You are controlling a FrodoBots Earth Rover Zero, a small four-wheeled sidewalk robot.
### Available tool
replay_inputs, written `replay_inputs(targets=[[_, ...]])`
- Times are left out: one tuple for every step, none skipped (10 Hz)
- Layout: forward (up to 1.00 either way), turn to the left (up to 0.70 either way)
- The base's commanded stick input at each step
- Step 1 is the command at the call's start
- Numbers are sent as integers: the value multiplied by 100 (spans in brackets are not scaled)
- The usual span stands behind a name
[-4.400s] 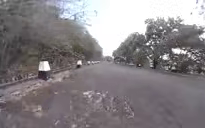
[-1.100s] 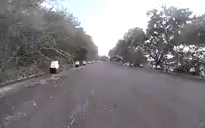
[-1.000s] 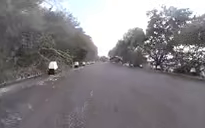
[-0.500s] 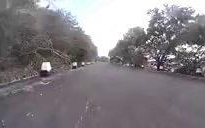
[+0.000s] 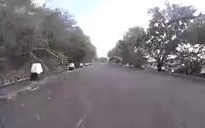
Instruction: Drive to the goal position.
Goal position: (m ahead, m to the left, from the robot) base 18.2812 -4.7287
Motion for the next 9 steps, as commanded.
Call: replay_inputs(targets=[[85,2],[85,3],[85,11],[85,17],[85,3],[85,2],[85,1],[85,1],[85,1]])
